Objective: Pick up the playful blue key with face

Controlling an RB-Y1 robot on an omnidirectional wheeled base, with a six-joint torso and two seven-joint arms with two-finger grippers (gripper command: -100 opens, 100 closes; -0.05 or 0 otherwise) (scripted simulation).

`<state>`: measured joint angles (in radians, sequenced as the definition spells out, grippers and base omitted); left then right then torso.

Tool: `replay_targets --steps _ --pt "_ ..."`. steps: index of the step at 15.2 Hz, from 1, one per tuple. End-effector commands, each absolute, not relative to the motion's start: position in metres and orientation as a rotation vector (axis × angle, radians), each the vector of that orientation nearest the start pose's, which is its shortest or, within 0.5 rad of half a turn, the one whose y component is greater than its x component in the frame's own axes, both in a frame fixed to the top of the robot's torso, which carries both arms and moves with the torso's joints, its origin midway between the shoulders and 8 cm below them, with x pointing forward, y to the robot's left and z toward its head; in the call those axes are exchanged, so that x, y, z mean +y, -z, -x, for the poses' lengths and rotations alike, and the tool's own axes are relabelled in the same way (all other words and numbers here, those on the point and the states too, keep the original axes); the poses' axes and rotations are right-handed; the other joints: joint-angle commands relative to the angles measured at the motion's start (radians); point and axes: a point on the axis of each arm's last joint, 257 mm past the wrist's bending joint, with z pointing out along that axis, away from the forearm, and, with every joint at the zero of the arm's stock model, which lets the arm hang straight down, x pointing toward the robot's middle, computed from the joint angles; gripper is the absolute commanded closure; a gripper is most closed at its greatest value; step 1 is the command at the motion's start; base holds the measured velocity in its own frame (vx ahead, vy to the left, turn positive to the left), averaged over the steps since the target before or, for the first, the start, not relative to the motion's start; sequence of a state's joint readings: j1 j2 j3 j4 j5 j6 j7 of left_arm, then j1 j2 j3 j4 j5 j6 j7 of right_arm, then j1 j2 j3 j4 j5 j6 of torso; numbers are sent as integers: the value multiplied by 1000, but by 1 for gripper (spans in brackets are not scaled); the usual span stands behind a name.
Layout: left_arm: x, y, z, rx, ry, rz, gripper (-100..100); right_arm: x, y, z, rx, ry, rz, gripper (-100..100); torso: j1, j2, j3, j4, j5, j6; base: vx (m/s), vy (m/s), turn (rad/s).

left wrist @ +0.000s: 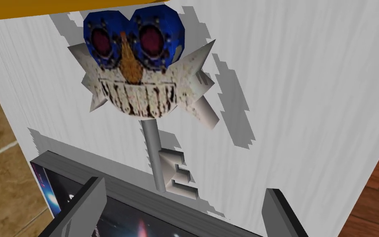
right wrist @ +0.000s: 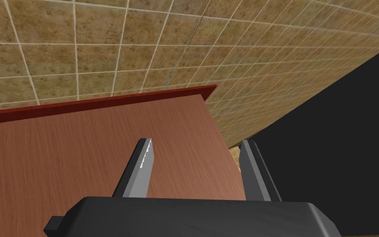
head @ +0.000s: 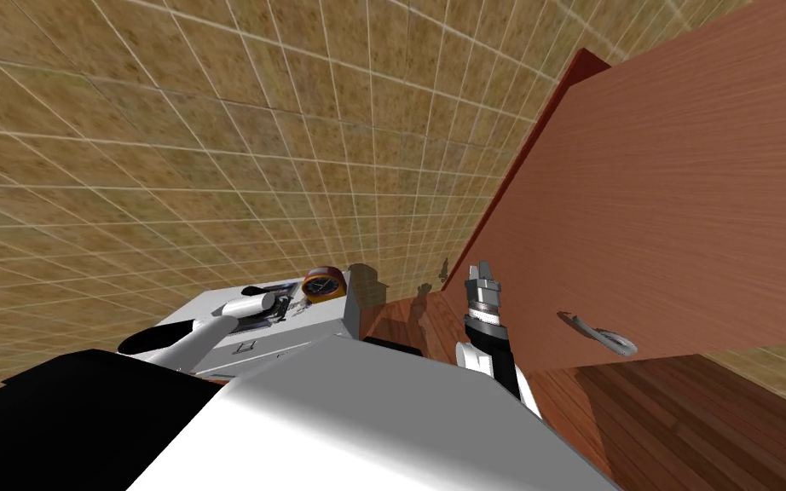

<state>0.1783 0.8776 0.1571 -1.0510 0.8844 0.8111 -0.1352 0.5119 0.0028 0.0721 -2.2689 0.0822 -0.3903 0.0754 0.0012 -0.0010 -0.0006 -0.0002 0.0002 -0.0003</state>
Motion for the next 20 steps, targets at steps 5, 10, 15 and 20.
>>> replay_targets --steps 5,10,15,20 --pt "665 443 -201 1453 67 2481 -100 -251 7 -367 772 -1217 -687 0 1 -1 0 0 0 0 38 32 -149" --pt "665 448 -169 1396 22 2616 -100 -251 7 -367 772 -1216 -687 0 2 -1 -1 0 0 0 45 47 -122" --pt "658 451 -142 1336 2 2749 -100 -251 7 -367 772 -1216 -687 0 2 0 0 0 0 0 33 41 -96" --pt "652 452 -128 1301 -6 2820 -100 -251 7 -367 772 -1216 -687 0 1 0 0 0 0 0 27 39 -68"
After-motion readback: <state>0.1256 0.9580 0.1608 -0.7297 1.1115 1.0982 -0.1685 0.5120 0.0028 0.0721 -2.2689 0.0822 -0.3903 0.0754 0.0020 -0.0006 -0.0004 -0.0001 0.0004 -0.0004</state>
